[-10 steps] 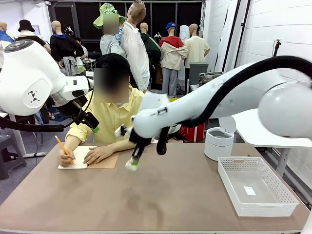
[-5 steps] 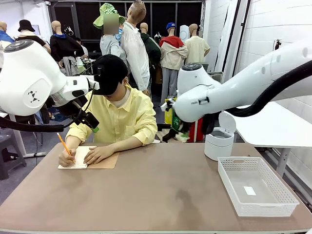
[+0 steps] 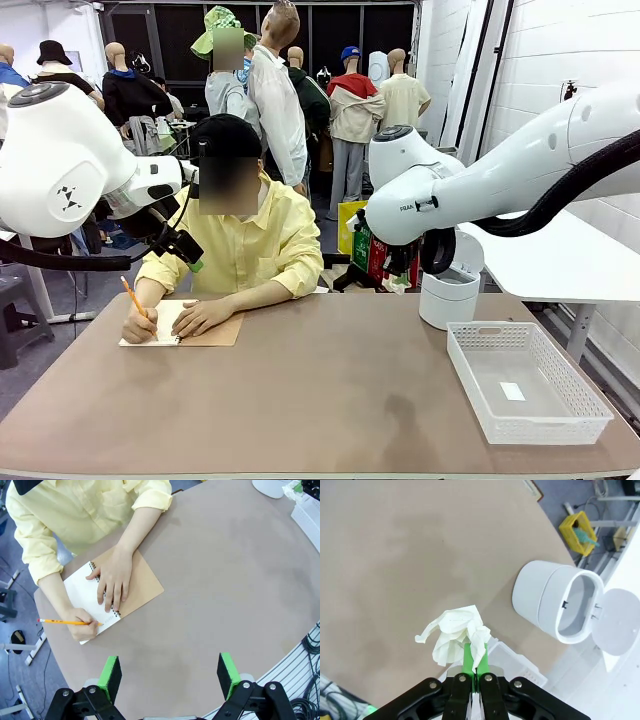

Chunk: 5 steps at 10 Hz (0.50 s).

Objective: Sort the paper based on its condition.
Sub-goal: If a person hands you a paper, place it in the Organizing basket , and if it's crumpled, put it in the Trash can.

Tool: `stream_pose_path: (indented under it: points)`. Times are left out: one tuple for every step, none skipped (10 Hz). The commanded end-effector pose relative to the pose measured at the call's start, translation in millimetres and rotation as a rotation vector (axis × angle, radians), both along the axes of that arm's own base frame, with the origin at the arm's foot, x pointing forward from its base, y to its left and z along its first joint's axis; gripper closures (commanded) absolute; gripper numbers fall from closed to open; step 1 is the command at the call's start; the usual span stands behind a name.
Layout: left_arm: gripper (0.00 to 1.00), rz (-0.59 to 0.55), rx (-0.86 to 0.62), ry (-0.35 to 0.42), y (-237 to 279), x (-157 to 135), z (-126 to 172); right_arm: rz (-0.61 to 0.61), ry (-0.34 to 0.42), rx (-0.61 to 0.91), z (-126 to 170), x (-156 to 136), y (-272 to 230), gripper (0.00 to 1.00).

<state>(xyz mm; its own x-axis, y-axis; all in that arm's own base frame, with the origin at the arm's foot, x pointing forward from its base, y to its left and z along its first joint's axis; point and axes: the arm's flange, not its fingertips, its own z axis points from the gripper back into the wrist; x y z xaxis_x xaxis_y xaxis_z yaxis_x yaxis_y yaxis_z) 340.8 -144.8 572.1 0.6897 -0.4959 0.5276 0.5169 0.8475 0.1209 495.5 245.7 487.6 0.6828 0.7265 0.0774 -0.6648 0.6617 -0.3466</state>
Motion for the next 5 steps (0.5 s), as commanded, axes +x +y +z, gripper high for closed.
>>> stream_pose_path:
  points:
    - [0.0,-0.008,-0.001,-0.012,1.2,1.2,-1.1,0.002,-0.014,0.012,-0.3,4.2,-2.4,0.99]
    - [0.0,-0.008,-0.001,-0.012,1.2,1.2,-1.1,0.002,-0.014,0.012,-0.3,4.2,-2.4,0.99]
    - [0.0,-0.008,-0.001,-0.012,1.2,1.2,-1.1,-0.001,-0.001,0.001,0.1,0.5,-0.8,0.99]
    - [0.0,-0.008,-0.001,-0.012,1.2,1.2,-1.1,-0.059,-0.044,-0.037,-1.3,11.1,-4.8,0.99]
    - [0.0,-0.008,-0.001,-0.012,1.2,1.2,-1.1,-0.086,-0.05,-0.062,2.0,20.9,-13.5,0.99]
